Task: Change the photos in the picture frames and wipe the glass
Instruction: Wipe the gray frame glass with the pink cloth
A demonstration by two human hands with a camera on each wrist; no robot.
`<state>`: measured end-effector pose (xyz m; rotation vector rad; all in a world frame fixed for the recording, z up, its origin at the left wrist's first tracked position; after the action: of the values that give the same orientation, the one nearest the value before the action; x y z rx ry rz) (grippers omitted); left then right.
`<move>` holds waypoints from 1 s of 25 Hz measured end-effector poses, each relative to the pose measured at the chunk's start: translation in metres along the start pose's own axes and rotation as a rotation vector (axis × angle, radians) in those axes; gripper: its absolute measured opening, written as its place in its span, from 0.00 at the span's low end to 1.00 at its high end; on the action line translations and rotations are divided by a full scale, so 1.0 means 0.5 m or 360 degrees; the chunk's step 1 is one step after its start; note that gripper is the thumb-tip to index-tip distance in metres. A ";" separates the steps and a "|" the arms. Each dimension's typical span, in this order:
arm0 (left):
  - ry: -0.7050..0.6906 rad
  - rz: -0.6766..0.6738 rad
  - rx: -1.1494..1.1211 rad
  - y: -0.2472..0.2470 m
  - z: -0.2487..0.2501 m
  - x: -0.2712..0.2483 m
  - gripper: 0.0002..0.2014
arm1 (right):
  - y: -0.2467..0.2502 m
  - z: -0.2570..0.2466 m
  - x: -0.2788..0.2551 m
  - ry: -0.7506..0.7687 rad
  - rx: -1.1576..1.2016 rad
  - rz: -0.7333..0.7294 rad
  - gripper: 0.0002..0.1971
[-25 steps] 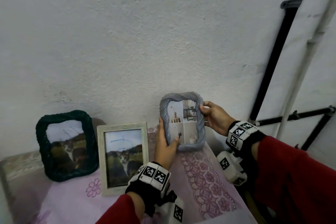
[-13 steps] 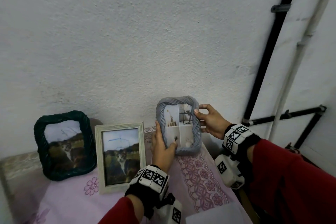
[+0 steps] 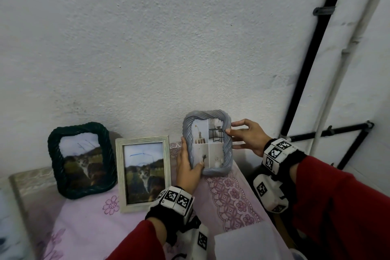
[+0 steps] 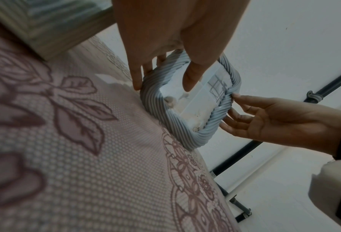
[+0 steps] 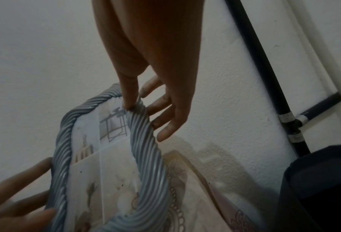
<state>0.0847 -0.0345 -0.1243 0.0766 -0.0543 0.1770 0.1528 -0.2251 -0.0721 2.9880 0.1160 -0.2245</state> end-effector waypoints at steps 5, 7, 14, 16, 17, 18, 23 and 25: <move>0.0088 -0.0058 -0.0103 -0.004 -0.004 0.006 0.47 | 0.005 -0.003 -0.014 -0.0001 -0.0105 0.0000 0.13; 0.0134 -0.0066 -0.0123 -0.005 -0.006 0.009 0.48 | 0.004 -0.004 -0.018 -0.0017 -0.0140 0.0011 0.12; 0.0184 -0.0046 -0.0059 0.002 0.002 0.000 0.42 | -0.002 -0.017 -0.039 -0.0087 -0.0343 -0.0007 0.27; 0.0189 -0.0061 -0.0016 0.003 0.016 -0.005 0.41 | 0.009 -0.032 -0.048 -0.0053 -0.0466 0.0114 0.31; 0.0190 -0.0079 0.0005 0.002 0.025 -0.009 0.40 | 0.016 -0.043 -0.054 -0.0022 -0.0511 0.0187 0.31; 0.0182 -0.0091 0.0039 0.002 0.034 -0.013 0.38 | 0.022 -0.053 -0.058 0.0012 -0.0539 0.0255 0.30; 0.0024 -0.0091 0.0073 0.008 0.114 -0.039 0.32 | 0.020 -0.104 -0.095 0.0110 -0.0493 0.0372 0.20; -0.0017 -0.0103 -0.0008 0.016 0.143 -0.050 0.32 | -0.001 -0.121 -0.113 0.0104 -0.0363 0.0317 0.16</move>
<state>0.0553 -0.0366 -0.0541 0.0745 -0.0631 0.1118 0.1057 -0.2194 -0.0044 2.7552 -0.1394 -0.0843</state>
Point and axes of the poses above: each hand's wrist, its own x-axis towards the middle knuckle, its own y-axis out of the back of the hand, z = x × y, the point moved 9 cm from there along x, towards the middle knuckle, and after that the axes turned 8 degrees about -x, right-handed, at the moved point
